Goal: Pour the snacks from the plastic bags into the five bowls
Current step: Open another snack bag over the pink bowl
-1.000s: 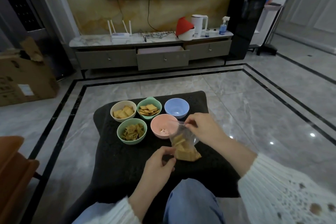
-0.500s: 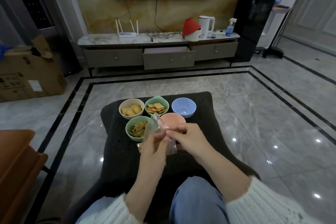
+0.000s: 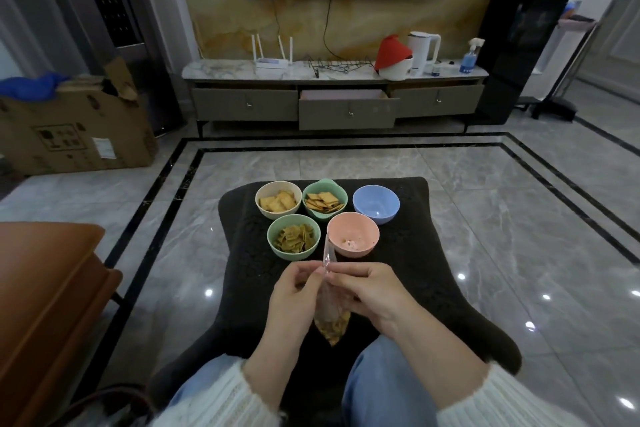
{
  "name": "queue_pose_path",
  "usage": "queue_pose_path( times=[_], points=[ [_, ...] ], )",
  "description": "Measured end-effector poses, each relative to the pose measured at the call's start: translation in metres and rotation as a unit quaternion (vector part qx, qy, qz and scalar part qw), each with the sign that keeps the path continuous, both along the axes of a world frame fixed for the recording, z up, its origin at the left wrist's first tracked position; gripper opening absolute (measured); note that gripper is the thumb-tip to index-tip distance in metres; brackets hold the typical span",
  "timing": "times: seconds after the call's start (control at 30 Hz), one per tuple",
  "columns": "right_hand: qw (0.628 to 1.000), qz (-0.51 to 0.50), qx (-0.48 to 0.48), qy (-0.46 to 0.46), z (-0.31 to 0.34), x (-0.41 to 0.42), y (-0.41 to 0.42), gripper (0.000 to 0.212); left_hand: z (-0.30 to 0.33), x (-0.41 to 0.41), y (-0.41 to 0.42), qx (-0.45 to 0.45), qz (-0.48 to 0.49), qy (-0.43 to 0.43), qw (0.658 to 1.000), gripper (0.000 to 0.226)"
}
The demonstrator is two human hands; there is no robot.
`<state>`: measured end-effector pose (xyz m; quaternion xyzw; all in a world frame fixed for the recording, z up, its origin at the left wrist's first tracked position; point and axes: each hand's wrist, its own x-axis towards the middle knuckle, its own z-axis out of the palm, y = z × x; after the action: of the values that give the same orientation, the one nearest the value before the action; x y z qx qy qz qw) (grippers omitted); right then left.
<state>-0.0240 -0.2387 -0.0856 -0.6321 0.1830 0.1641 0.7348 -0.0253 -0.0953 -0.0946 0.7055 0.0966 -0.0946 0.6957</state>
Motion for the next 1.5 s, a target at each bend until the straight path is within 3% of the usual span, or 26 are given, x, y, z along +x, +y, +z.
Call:
queue_pose_path(
  times=[0.23,0.57,0.77,1.23,1.5],
  points=[
    [1.0,0.002,-0.009,-0.017,-0.007,-0.004,0.007,0.016,-0.004,0.005,0.006,0.021,0.002,0.0,1.0,0.001],
    [0.994,0.007,-0.1,-0.045,-0.017,-0.009,0.017,0.013,-0.006,0.006,0.015,0.064,-0.027,-0.009,0.998,0.011],
    [0.985,0.032,-0.151,-0.074,-0.013,-0.014,0.017,0.011,-0.005,0.003,0.02,0.043,-0.025,0.008,0.999,0.022],
    [0.975,0.05,-0.195,-0.099,-0.017,-0.011,0.019,0.005,-0.003,0.001,0.023,0.005,-0.018,0.034,0.999,0.005],
    [0.983,0.072,-0.159,-0.061,-0.014,-0.011,0.022,0.009,-0.003,0.008,0.026,0.11,-0.071,0.016,0.991,0.01]
  ],
)
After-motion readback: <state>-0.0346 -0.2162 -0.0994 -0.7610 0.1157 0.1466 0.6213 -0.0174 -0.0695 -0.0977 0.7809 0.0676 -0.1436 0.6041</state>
